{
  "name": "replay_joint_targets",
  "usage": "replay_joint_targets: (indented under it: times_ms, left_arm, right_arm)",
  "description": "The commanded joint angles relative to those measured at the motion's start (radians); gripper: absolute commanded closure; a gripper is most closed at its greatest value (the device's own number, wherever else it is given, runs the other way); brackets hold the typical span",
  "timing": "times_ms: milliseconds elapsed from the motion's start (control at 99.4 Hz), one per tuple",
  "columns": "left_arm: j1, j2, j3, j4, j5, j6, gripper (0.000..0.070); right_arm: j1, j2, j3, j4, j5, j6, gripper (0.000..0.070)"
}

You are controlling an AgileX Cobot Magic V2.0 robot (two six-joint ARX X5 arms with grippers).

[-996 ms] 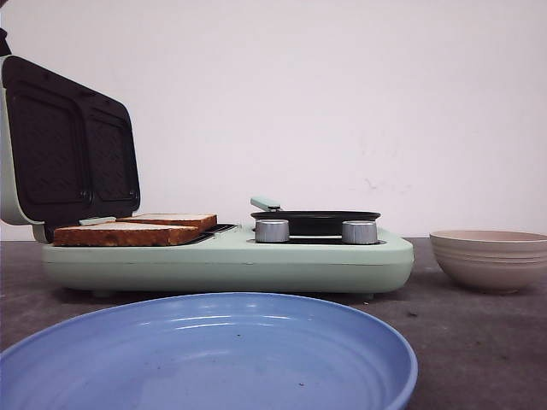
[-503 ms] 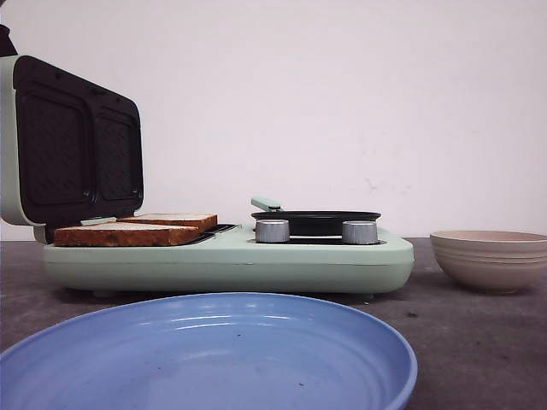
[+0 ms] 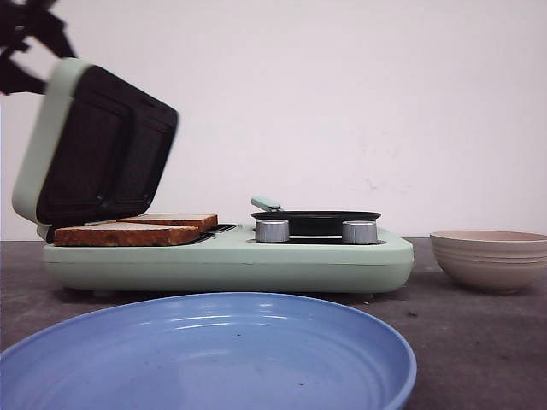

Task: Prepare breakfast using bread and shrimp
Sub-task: 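Push the press lid down over the bread with the left gripper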

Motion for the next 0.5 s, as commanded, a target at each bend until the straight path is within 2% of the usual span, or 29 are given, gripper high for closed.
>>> replay_joint_targets:
  times_ms: [0, 251, 493]
  left_arm:
    - [-0.034, 0.035, -0.003, -0.019, -0.046, 0.163, 0.0696]
    - [-0.211, 0.088, -0.003, -0.028, -0.200, 0.335, 0.0696]
    - [-0.314, 0.209, -0.003, -0.028, -0.256, 0.375, 0.0696]
  right_arm:
    - [0.003, 0.000, 0.010, 0.010, -0.002, 0.000, 0.0364]
    - [0.003, 0.000, 0.010, 0.010, -0.003, 0.000, 0.0364]
    - [0.003, 0.000, 0.010, 0.010, -0.009, 0.003, 0.0364]
